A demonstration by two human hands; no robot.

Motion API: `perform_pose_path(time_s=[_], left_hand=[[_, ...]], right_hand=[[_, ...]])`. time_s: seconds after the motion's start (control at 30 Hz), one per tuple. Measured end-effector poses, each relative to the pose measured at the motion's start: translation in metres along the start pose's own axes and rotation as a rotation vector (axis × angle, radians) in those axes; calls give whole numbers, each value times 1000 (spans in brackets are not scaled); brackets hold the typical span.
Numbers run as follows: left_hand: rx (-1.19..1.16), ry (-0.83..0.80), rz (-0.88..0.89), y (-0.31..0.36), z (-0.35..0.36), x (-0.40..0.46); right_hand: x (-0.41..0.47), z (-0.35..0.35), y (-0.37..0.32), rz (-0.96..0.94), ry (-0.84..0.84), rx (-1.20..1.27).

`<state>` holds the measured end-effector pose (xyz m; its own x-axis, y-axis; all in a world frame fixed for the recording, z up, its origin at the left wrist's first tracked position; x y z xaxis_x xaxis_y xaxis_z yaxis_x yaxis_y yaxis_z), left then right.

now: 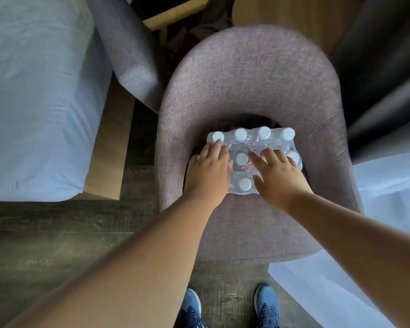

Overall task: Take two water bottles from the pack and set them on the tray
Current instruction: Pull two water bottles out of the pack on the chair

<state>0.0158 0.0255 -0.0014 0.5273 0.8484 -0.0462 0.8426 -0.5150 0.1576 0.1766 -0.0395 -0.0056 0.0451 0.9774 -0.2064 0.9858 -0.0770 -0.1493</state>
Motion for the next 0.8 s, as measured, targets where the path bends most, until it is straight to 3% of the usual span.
perform_pose_path(time_s=[0.27, 0.5, 0.8], left_hand=[[-36, 112, -74, 21, 42, 57], [-185, 229, -264, 9, 53, 59], [-111, 195, -263, 8, 56, 67]], right_hand=[[23, 18, 11, -269, 328, -144], [56, 27, -1, -206, 65, -88], [77, 29, -3, -281, 107, -147]])
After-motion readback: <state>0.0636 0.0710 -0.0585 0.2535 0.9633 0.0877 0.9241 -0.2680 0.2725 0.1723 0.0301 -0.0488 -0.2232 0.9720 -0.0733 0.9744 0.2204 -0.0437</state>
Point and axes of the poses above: each hand's wrist, its own x-axis towards the middle knuckle, its own z-axis out of the palm, y = z × x, the point moved 3 cm from there along x, towards the middle knuckle, and after that the axes turned 3 degrees about x, right-handed, at the moved point
